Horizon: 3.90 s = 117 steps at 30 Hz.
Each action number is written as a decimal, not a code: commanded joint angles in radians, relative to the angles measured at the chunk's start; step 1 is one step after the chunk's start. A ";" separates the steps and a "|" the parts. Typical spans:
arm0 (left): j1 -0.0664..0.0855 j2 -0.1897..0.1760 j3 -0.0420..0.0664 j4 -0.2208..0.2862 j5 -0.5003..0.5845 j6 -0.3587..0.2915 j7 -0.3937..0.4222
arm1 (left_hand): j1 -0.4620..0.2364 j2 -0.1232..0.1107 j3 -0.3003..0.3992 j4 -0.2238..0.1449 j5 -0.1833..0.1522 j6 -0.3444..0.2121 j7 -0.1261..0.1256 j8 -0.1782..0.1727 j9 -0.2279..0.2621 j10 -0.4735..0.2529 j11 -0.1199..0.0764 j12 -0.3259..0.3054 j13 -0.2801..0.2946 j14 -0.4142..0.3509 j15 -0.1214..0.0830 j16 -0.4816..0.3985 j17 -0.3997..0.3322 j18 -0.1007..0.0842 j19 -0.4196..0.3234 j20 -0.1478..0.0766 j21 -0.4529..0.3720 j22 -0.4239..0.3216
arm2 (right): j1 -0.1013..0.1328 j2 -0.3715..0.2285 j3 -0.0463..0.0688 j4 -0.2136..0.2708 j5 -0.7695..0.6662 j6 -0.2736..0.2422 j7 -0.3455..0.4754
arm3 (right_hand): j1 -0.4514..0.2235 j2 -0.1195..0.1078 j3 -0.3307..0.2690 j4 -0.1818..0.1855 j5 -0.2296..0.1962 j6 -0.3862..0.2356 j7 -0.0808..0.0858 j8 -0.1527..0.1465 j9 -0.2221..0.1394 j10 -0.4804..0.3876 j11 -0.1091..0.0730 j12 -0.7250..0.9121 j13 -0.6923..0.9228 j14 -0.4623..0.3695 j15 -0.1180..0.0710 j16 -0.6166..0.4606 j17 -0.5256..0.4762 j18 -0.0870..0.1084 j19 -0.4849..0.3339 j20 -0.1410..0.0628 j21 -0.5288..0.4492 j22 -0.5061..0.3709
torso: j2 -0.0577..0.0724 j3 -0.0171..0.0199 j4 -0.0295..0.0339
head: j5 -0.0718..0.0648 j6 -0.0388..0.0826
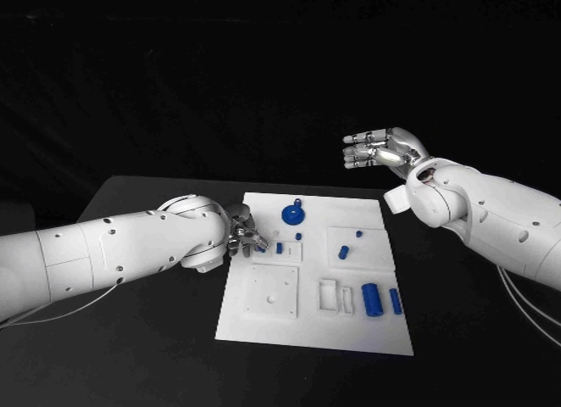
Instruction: Assemble the parts on the task board
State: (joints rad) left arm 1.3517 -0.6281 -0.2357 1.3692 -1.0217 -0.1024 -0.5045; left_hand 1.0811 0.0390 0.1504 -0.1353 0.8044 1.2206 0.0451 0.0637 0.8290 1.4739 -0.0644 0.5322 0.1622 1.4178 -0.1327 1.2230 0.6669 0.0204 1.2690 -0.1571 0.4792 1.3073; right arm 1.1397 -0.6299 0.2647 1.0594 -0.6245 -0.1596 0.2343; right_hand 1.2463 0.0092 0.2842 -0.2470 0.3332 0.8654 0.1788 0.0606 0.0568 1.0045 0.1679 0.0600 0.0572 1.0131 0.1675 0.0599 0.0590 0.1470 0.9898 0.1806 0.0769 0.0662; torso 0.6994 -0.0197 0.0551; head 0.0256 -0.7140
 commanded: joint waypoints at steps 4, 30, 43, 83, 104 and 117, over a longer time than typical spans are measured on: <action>-0.010 0.009 -0.005 0.000 -0.012 0.044 -0.017 | 0.002 -0.011 0.132 -0.121 -0.007 0.061 -0.058 0.004 -0.002 0.041 -0.010 0.003 0.000 -0.001 -0.004 -0.003 0.001 0.003 0.007 0.002 -0.002 0.020 | 0.000 0.000 0.001 0.003 -0.008 0.017 0.004 | -0.004 -0.002 -0.011 -0.002 0.006 0.005 0.001 -0.004 -0.001 0.009 0.000 -0.002 0.000 -0.004 -0.001 0.000 0.001 0.011 -0.006 -0.003 -0.001 0.000 | 0.000 0.0002 -0.0004 | 0.001 -0.003; -0.012 0.019 -0.004 0.005 -0.012 0.084 -0.034 | -0.006 -0.019 0.134 -0.114 -0.005 0.092 -0.066 0.007 0.016 0.042 -0.010 0.053 0.017 0.011 -0.004 0.034 0.056 0.001 0.010 0.003 0.009 0.020 | 0.000 0.000 0.001 0.001 -0.012 0.021 0.003 | -0.003 0.001 -0.012 -0.007 0.004 0.006 0.001 -0.005 -0.001 0.010 0.000 -0.002 0.000 -0.004 -0.001 0.000 0.001 0.011 -0.007 -0.002 -0.002 0.000 | 0.000 0.0005 -0.0008 | 0.003 -0.006; -0.012 0.024 -0.004 0.005 -0.024 0.062 -0.039 | -0.007 -0.022 0.134 -0.101 -0.010 0.106 -0.073 0.006 0.053 0.043 -0.014 0.080 0.025 0.013 -0.003 0.062 0.094 0.003 0.011 0.005 0.020 0.020 | 0.000 0.000 0.000 -0.002 -0.020 0.029 0.001 | -0.002 0.003 -0.014 -0.008 0.004 0.004 0.001 -0.005 -0.001 0.008 0.000 -0.002 0.000 -0.008 0.000 0.000 0.001 0.010 -0.010 -0.001 -0.003 0.000 | 0.000 0.0008 -0.0009 | 0.006 -0.001; -0.017 0.051 -0.004 -0.020 -0.061 0.146 -0.079 | 0.008 -0.034 0.081 -0.036 -0.197 0.113 -0.082 0.005 0.073 0.042 -0.015 0.087 0.040 0.014 -0.001 0.070 0.099 0.001 0.010 0.012 0.014 0.017 | 0.000 0.001 0.000 -0.003 -0.031 0.036 0.001 | -0.003 0.005 -0.010 -0.011 0.007 0.000 0.001 -0.005 -0.001 0.005 0.001 -0.002 0.000 -0.013 0.000 0.000 0.001 0.011 -0.016 0.001 -0.002 0.000 | 0.000 0.0003 0.0002 | -0.001 -0.007; -0.018 0.039 -0.004 -0.023 -0.088 0.099 -0.073 | 0.077 -0.145 -0.043 0.245 -0.534 0.134 -0.090 0.005 0.050 0.042 -0.017 0.075 0.045 0.012 -0.005 0.053 0.071 -0.006 0.024 0.009 -0.019 0.018 | -0.002 0.001 0.000 -0.007 -0.031 0.036 0.001 | -0.002 0.004 -0.013 -0.011 0.007 -0.007 0.003 -0.005 -0.001 0.004 0.002 -0.002 0.000 -0.016 0.002 0.000 0.001 0.011 -0.019 0.002 -0.003 0.000 | 0.000 -0.0002 -0.0003 | -0.002 -0.005; -0.019 0.019 -0.004 -0.009 -0.089 0.079 -0.065 | 0.065 -0.226 -0.062 0.343 -0.744 0.143 -0.082 0.006 0.060 0.042 -0.012 0.065 0.044 0.009 -0.002 0.042 0.056 -0.005 0.025 0.011 -0.027 0.019 | -0.004 -0.001 0.000 -0.007 -0.030 0.038 0.001 | -0.004 0.003 -0.021 -0.010 0.009 -0.011 0.003 -0.005 -0.001 0.002 0.003 -0.002 0.000 -0.019 0.003 0.000 0.001 0.010 -0.023 0.003 -0.003 0.000 | 0.000 -0.0002 0.0002 | -0.003 -0.004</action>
State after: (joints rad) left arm 1.3381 -0.6071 -0.2362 1.3570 -1.1045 -0.0267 -0.5679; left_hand 1.1549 -0.1894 0.0889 0.2012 0.0638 1.3648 -0.0449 0.0698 0.8877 1.4594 -0.0788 0.6019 0.2068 1.4241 -0.1372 1.2720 0.7234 0.0152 1.2869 -0.1465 0.4557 1.3076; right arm 1.1371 -0.6302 0.2646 1.0516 -0.6490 -0.1378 0.2284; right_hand 1.2463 0.0092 0.2687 -0.2570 0.3370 0.8613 0.1816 0.0606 0.0569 1.0080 0.1643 0.0600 0.0574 1.0030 0.1701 0.0599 0.0589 0.1468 0.9717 0.1842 0.0770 0.0663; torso 0.6992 -0.0200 0.0550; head 0.0224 -0.7171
